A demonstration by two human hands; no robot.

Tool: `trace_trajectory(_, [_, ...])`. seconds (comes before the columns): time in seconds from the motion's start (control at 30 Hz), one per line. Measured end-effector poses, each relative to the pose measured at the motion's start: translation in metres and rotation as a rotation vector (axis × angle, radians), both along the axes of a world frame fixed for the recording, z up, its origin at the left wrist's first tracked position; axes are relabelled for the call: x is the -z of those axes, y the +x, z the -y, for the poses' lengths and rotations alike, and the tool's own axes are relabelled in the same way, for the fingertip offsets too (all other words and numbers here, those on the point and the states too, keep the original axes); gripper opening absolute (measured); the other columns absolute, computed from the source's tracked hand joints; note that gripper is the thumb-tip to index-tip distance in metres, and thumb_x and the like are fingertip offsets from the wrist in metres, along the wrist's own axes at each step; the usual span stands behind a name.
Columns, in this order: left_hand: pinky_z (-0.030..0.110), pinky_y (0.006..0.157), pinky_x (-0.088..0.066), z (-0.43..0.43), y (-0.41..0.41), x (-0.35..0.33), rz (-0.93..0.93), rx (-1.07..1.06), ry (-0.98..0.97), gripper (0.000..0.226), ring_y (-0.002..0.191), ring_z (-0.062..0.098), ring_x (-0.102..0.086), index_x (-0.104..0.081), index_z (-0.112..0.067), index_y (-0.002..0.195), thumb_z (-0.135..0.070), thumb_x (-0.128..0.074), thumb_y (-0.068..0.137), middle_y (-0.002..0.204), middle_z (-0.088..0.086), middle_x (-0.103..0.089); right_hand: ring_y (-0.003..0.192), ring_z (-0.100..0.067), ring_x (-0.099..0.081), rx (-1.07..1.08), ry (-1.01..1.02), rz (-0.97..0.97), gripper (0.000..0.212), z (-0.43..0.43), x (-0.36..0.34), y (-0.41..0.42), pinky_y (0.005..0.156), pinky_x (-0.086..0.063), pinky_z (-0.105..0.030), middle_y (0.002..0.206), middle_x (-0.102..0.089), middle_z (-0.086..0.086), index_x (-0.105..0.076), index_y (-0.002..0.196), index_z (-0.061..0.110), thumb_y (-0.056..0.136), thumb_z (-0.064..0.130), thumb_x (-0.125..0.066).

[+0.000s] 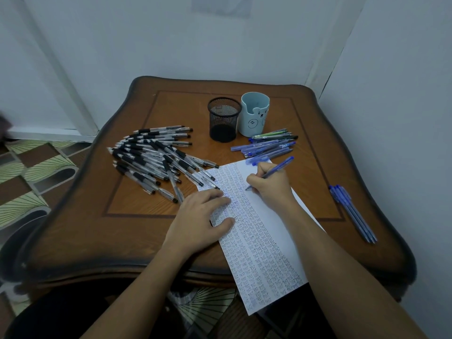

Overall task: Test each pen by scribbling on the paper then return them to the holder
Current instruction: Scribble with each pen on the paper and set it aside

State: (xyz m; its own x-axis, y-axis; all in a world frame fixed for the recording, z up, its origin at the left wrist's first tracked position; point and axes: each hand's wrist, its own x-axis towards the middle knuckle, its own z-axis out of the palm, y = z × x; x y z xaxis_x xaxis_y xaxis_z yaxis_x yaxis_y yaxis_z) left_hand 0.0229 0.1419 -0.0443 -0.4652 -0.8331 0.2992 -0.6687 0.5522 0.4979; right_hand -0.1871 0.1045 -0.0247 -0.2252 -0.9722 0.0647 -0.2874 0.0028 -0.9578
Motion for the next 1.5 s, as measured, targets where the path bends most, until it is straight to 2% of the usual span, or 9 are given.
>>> trace_trajectory(0.2, [0.033,0.102,-0.035,0.001,0.001,0.001,0.009,-0.004,0.008,0.053,0.119,0.008,-0.049,-0.066,-0.029,0.121,-0.061,-0.050,0.082,0.126,-0.010,-0.057,0.050,-0.014,-0.052,-0.010,-0.013,0.027,0.052,0.000,0.002,-0.001,0.054,-0.047,-0.029,0.049,-0.040,0.005,-0.043,0.045,0.026,0.078,-0.006,-0.067])
trace_trajectory(0.37, [0.027,0.100,-0.029,0.000,0.001,0.002,0.018,-0.002,0.009,0.054,0.120,0.006,-0.047,-0.065,-0.029,0.122,-0.062,-0.049,0.082,0.127,-0.011,-0.056,0.051,-0.012,-0.049,0.013,-0.017,0.034,0.053,0.001,0.002,-0.001,0.059,-0.050,-0.033,0.052,-0.037,0.005,-0.044,0.044,0.027,0.079,-0.005,-0.067])
trace_trajectory(0.57, [0.031,0.101,-0.032,0.001,0.000,0.002,0.014,-0.005,0.004,0.054,0.119,0.007,-0.049,-0.066,-0.029,0.121,-0.061,-0.050,0.082,0.126,-0.011,-0.057,0.057,-0.019,-0.047,0.007,-0.019,0.014,0.052,0.001,0.002,0.000,0.061,-0.048,-0.038,0.054,-0.037,0.000,-0.042,0.045,0.026,0.078,-0.005,-0.067])
trace_trajectory(0.87, [0.028,0.101,-0.030,0.000,0.000,0.002,0.016,0.000,-0.007,0.053,0.119,0.005,-0.047,-0.066,-0.028,0.121,-0.061,-0.049,0.083,0.126,-0.011,-0.057,0.052,-0.016,-0.052,0.032,-0.033,-0.001,0.051,0.003,0.006,-0.003,0.055,-0.048,-0.030,0.052,-0.039,0.001,-0.044,0.046,0.027,0.079,-0.004,-0.066])
trace_trajectory(1.03, [0.029,0.100,-0.032,0.000,0.000,0.002,0.009,0.001,-0.008,0.053,0.119,0.006,-0.048,-0.066,-0.028,0.121,-0.061,-0.050,0.083,0.126,-0.010,-0.058,0.047,-0.010,-0.054,0.049,-0.022,-0.015,0.042,0.003,0.006,-0.005,0.053,-0.044,-0.026,0.054,-0.042,-0.008,-0.041,0.054,0.017,0.080,-0.005,-0.065])
trace_trajectory(1.17, [0.030,0.102,-0.032,0.000,0.000,0.002,0.005,-0.002,-0.009,0.054,0.119,0.007,-0.049,-0.067,-0.027,0.120,-0.061,-0.049,0.082,0.126,-0.009,-0.058,0.049,-0.013,-0.052,0.060,-0.020,-0.028,0.045,0.003,0.006,-0.003,0.054,-0.043,-0.025,0.054,-0.045,-0.007,-0.041,0.052,0.022,0.080,-0.003,-0.065])
trace_trajectory(1.33, [0.030,0.102,-0.032,0.000,0.001,0.002,0.006,-0.001,-0.002,0.055,0.120,0.007,-0.048,-0.067,-0.027,0.121,-0.062,-0.048,0.082,0.126,-0.010,-0.058,0.048,-0.008,-0.050,0.169,0.053,0.223,0.038,0.008,-0.003,-0.010,0.052,-0.043,-0.023,0.048,-0.052,0.005,-0.044,0.060,0.014,0.093,-0.001,-0.057])
trace_trajectory(1.4, [0.028,0.102,-0.029,0.000,0.001,0.001,0.011,-0.001,0.002,0.056,0.120,0.006,-0.048,-0.067,-0.028,0.122,-0.062,-0.047,0.082,0.127,-0.010,-0.058,0.050,-0.012,-0.044,0.200,0.099,0.382,0.038,0.009,-0.008,-0.011,0.051,-0.038,-0.025,0.050,-0.050,0.002,-0.047,0.062,0.015,0.100,0.011,-0.054])
trace_trajectory(1.5, [0.027,0.101,-0.028,0.000,0.000,0.001,0.018,0.003,0.013,0.057,0.120,0.006,-0.048,-0.066,-0.028,0.122,-0.062,-0.046,0.082,0.127,-0.010,-0.058,0.041,-0.014,-0.035,0.222,0.179,0.549,0.041,0.011,-0.018,-0.012,0.043,-0.026,-0.024,0.042,-0.039,0.001,-0.048,0.075,0.015,0.106,0.041,-0.040])
